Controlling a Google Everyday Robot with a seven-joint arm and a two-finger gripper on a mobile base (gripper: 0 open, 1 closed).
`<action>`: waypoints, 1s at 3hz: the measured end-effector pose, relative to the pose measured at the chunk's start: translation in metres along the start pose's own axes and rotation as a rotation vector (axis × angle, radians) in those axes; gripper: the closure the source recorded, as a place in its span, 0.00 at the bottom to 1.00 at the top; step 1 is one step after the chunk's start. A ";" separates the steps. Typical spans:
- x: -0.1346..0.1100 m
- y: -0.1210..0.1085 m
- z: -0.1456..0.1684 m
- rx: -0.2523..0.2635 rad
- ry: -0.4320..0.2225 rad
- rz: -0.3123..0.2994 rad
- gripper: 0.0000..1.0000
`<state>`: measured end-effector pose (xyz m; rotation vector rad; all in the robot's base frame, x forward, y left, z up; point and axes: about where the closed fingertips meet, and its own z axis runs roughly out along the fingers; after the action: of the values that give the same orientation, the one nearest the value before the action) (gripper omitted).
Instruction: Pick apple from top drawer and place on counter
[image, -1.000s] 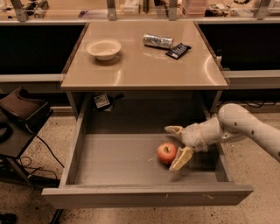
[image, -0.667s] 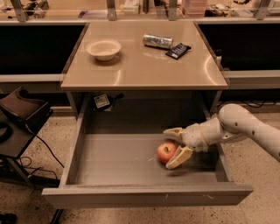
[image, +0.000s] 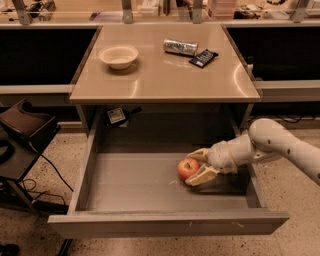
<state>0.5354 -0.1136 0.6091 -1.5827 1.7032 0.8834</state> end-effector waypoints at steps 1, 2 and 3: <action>-0.009 -0.003 0.000 -0.003 -0.023 -0.012 0.89; -0.033 -0.020 -0.038 0.033 -0.067 -0.001 1.00; -0.080 -0.048 -0.098 0.114 -0.039 -0.030 1.00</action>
Offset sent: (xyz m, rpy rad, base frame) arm 0.0582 -0.0480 0.1162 0.1263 -0.0686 -0.0973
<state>0.5876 -0.1511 0.7277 -1.5019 1.6683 0.7841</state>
